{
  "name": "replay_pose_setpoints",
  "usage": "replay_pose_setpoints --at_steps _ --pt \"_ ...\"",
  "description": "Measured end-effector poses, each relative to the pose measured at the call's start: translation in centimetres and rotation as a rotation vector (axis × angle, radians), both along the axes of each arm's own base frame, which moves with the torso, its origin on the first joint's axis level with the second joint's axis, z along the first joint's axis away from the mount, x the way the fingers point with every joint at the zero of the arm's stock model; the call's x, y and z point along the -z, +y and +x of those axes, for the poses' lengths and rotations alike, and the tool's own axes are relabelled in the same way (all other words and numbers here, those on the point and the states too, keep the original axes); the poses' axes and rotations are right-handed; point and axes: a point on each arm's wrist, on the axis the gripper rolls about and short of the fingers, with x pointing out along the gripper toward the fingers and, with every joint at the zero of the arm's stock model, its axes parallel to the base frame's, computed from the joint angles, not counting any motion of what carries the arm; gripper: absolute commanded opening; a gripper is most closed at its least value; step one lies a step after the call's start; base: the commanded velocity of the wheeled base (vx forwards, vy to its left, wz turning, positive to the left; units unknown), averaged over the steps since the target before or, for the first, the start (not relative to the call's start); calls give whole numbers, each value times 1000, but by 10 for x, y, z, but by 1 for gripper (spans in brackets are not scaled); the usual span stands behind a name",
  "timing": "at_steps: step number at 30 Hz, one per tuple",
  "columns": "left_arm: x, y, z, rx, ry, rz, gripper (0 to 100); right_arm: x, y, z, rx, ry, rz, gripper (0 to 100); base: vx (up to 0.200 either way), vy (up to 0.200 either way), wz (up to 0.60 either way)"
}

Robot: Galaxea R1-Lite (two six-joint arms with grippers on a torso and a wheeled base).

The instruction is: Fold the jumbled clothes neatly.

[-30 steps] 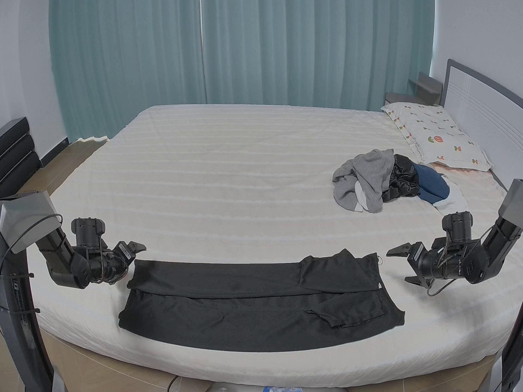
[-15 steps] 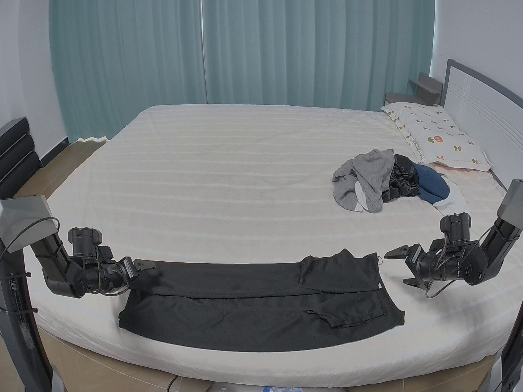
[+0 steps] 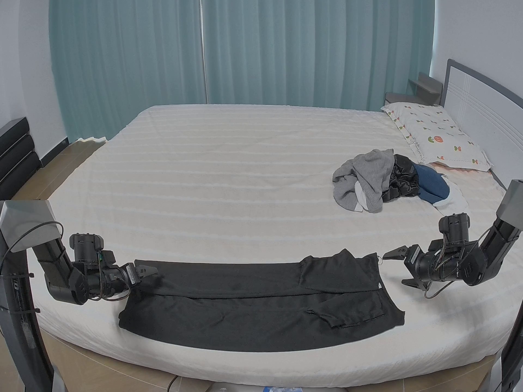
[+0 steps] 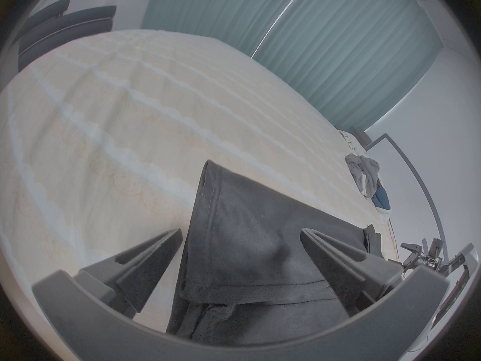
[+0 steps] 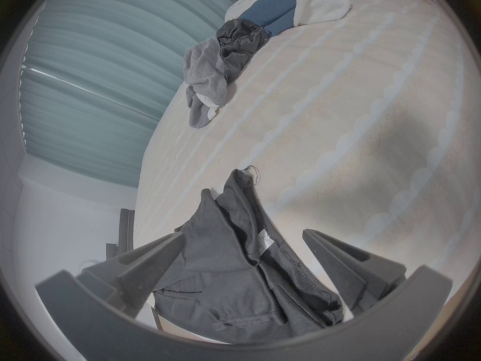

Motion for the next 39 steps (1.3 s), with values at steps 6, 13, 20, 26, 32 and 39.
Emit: replay_pose_setpoints --at_steps 6,13,20,26,32,39 --pt "6 0 -3 14 -3 20 0 0 0 0 1 0 1 100 0 0 0" --pt "10 -1 -7 23 9 32 0 -1 0 -1 2 -2 1 100 0 0 0" --pt "9 -1 -7 17 11 30 0 -2 0 -1 1 -3 2 100 0 0 0" --pt "9 -1 -10 19 18 29 100 -2 0 -1 2 -4 2 100 0 0 0" --pt "9 -2 -11 30 14 26 100 -2 0 -2 2 -2 2 100 0 0 0" --pt "10 -5 -14 43 22 29 0 -2 0 -2 2 -2 2 100 0 0 0"
